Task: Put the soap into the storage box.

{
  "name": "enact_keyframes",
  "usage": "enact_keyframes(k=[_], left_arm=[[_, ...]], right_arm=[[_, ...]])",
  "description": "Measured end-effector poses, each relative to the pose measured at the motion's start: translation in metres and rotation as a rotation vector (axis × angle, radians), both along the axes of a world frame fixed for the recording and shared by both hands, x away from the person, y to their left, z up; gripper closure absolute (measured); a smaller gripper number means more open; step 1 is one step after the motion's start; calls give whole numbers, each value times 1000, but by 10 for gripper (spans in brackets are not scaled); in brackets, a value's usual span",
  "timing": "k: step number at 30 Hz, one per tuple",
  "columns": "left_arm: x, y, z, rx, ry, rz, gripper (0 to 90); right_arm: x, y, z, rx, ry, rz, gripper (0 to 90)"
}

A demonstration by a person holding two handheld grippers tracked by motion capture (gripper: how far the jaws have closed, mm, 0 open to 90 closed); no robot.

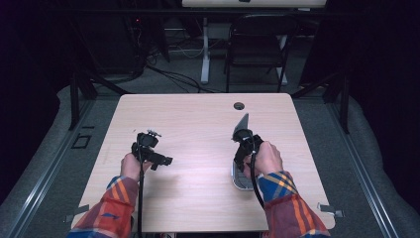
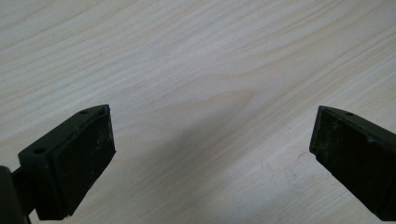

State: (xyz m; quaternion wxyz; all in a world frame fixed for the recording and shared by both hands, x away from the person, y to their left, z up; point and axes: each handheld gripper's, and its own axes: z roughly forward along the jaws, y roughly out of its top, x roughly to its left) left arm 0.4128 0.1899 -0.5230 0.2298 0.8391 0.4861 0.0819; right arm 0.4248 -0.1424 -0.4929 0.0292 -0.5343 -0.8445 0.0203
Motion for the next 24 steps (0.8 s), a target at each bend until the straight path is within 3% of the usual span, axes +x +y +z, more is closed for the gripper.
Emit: enact_keyframes(k=[1, 2, 4, 7, 11, 13, 17, 21, 24], left_arm=[[0, 0, 0, -1, 0, 0, 0], [0, 0, 0, 0, -2, 0, 0], [0, -1, 0, 2, -4, 2, 0], [0, 0, 0, 1, 1, -1, 0], [0, 0, 0, 0, 1, -2, 0], [0, 0, 0, -1, 0, -1, 0], [0, 0, 0, -2, -1, -1, 0], [0, 0, 0, -2, -1, -1, 0], [0, 0, 0, -4, -4, 0, 0]], right_arm=[[-1, -1, 2, -6, 23, 16, 360], [-3, -1, 1, 19, 12, 3, 357], [-3, -1, 2, 21, 26, 7, 354], [-5, -4, 5, 43, 11, 12, 350], [-7, -9, 9, 69, -23, 3, 346], [-7, -13, 14, 61, -26, 23, 329], [-11, -19, 20, 86, -76, 27, 298], [-12, -28, 29, 87, -89, 79, 256], [-17, -33, 32, 115, -131, 72, 212]])
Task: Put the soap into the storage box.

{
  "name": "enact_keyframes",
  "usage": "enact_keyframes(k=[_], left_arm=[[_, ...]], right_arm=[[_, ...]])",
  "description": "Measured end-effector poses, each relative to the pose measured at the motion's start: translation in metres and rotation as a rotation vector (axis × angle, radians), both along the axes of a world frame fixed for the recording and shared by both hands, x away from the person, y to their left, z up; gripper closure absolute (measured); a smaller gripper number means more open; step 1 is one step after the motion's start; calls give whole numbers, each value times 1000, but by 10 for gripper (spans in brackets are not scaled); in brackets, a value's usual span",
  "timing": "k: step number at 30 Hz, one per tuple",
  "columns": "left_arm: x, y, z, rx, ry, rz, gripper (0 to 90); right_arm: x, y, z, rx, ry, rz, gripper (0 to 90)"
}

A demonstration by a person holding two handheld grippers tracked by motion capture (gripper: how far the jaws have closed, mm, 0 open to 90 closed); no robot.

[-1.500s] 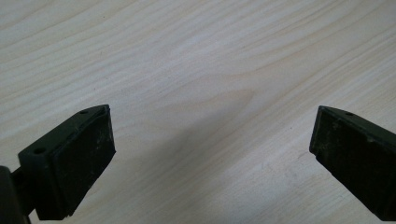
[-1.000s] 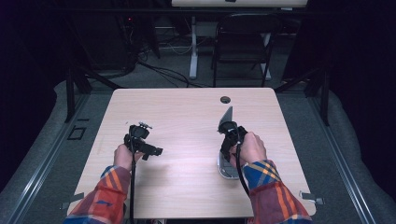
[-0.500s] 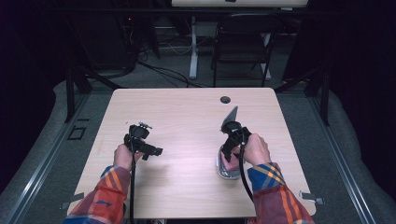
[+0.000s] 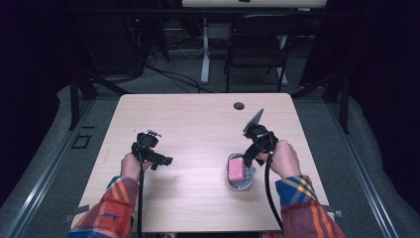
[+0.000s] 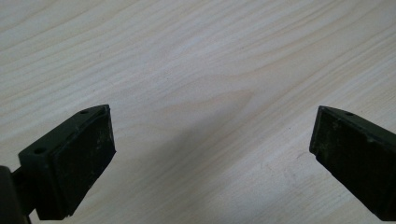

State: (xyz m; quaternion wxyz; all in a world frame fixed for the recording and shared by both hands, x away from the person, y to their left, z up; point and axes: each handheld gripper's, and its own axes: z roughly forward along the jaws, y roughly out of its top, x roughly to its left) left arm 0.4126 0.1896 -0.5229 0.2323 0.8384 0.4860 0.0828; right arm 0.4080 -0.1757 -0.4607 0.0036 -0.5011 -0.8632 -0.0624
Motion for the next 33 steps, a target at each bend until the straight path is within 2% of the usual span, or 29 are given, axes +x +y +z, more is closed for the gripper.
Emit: enact_keyframes(k=[5, 6, 7, 14, 15, 16, 17, 19, 22, 23, 26, 33], left_arm=[[0, 0, 0, 1, 1, -1, 0], [0, 0, 0, -1, -1, 1, 0], [0, 0, 0, 0, -1, 1, 0], [0, 0, 0, 0, 1, 0, 0], [0, 0, 0, 1, 1, 0, 0], [0, 0, 0, 2, 0, 0, 0], [0, 0, 0, 1, 1, 0, 0], [0, 0, 0, 1, 1, 0, 0], [0, 0, 0, 2, 1, 0, 0], [0, 0, 0, 3, 0, 0, 0], [0, -1, 0, 4, 1, 0, 0], [0, -1, 0, 5, 2, 1, 0]], right_arm=[[-6, -12, 8, 2, -44, 27, 140], [-8, -14, 8, 11, -62, 13, 132], [-8, -17, 11, 3, -57, 33, 121], [-19, -38, 16, 14, -126, 15, 61], [-19, -43, 17, 6, -117, 35, 55], [-21, -46, 16, 21, -130, 12, 52], [-22, -50, 17, 11, -127, 24, 50], [-25, -56, 15, 29, -149, 0, 33], [-29, -66, 14, 31, -159, 0, 22], [-30, -68, 12, 46, -170, -14, 16], [-33, -77, 12, 30, -166, -7, 5], [-40, -93, 8, 36, -195, -25, 0]])
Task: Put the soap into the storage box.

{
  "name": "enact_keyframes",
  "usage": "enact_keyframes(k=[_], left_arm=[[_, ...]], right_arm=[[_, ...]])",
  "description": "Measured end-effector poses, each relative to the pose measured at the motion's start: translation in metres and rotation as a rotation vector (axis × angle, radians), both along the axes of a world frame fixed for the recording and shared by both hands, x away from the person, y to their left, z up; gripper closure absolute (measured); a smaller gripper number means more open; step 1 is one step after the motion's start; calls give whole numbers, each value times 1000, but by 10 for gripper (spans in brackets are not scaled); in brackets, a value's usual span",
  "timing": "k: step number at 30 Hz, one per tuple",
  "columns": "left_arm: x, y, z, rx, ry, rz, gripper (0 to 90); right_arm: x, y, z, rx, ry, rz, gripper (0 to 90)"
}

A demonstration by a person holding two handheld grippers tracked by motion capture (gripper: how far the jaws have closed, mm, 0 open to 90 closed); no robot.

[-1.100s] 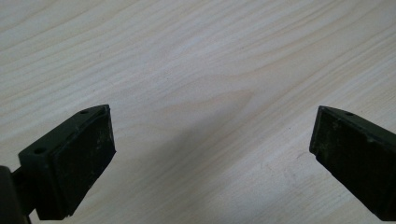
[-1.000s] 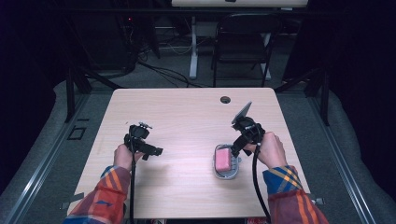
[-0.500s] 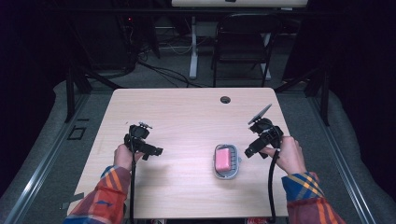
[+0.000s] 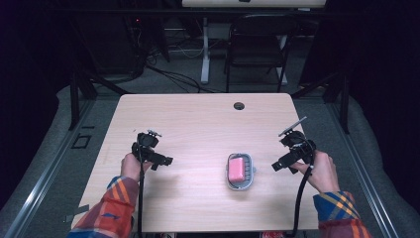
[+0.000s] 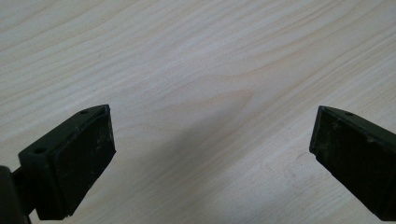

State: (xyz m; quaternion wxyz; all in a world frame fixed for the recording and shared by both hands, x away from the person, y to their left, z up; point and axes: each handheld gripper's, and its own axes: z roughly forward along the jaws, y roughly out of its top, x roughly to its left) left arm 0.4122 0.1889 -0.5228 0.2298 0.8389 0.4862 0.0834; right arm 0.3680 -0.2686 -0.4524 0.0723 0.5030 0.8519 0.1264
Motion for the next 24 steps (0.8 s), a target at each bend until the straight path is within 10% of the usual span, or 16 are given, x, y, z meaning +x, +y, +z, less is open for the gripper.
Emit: enact_keyframes(k=[24], left_arm=[[0, -1, -1, 12, 1, -5, 0]], right_arm=[[-33, -44, -47, 17, -16, -16, 0]])
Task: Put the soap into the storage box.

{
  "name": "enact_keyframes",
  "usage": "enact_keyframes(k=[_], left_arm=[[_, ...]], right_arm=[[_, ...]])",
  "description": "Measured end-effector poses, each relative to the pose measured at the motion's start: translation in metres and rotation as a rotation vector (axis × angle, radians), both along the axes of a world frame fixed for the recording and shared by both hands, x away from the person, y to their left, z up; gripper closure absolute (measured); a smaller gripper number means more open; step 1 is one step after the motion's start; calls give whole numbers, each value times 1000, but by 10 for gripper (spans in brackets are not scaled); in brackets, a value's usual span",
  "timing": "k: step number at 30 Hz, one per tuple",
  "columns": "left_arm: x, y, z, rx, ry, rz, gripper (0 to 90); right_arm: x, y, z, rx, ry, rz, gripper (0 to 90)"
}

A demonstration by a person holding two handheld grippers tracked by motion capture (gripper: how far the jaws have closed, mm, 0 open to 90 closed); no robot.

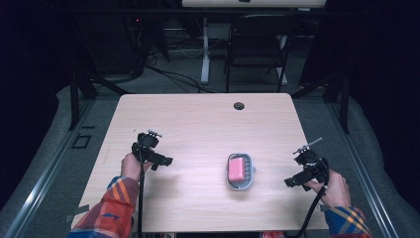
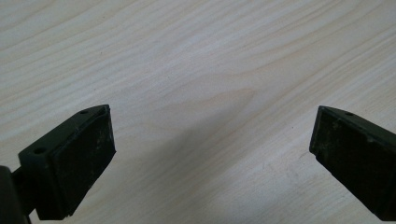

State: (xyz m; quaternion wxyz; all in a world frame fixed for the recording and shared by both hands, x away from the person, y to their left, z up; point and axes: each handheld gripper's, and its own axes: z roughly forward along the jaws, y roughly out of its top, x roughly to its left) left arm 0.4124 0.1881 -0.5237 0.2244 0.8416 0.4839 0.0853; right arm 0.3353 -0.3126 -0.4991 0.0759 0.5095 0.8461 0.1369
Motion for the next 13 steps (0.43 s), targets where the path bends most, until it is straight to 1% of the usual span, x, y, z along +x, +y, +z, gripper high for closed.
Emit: enact_keyframes(k=[2, 4, 5, 7, 8, 9, 10, 13], left_arm=[[0, -1, 0, -1, -1, 2, 0], [0, 0, 0, 2, 0, 0, 0], [0, 0, 0, 1, -2, 0, 0], [0, 0, 0, -1, -5, -1, 0], [0, 0, 0, -2, -3, -2, 0], [0, 0, -1, -2, -2, -3, 0], [0, 0, -1, -2, -2, -3, 0], [0, 0, 0, -3, 0, -5, 0]], right_arm=[[-2, -1, -6, 0, -2, -3, 0], [-3, -3, -13, -7, 14, -1, 0], [-3, -4, -14, -17, 23, 10, 0], [-4, -5, -17, -28, 22, 4, 0], [-4, -6, -18, -29, 25, 7, 0], [-5, -7, -18, -18, 30, 9, 0], [-5, -7, -19, -30, 28, 17, 0], [-5, -3, -21, -42, 30, 32, 0]])
